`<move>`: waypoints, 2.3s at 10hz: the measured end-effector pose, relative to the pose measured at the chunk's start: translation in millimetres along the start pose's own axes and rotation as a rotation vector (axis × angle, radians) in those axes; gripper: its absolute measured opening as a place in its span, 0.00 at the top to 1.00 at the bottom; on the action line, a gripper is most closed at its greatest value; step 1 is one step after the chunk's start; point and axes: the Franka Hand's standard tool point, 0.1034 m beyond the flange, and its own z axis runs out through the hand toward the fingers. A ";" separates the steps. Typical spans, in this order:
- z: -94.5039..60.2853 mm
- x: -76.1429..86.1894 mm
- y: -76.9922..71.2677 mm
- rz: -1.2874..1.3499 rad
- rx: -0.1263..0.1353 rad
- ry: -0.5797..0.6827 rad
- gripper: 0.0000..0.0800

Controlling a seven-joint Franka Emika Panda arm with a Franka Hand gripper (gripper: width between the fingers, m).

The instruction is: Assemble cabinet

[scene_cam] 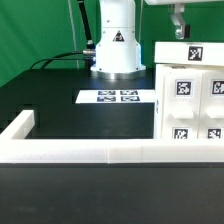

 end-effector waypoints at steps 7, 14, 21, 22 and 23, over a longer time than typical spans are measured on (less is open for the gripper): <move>10.1 -8.6 12.9 -0.550 -0.023 -0.003 0.00; 23.0 -17.9 17.0 -0.515 -0.019 -0.019 0.21; 22.6 -18.7 20.3 -0.184 -0.020 -0.013 0.30; 23.0 -20.1 20.5 -0.101 -0.024 -0.004 0.30; 23.9 -22.1 18.4 0.043 -0.025 0.003 0.30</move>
Offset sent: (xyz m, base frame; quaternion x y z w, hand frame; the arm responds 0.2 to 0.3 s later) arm -0.0085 0.0006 -0.0050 -0.0013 0.0146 -0.2667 0.9637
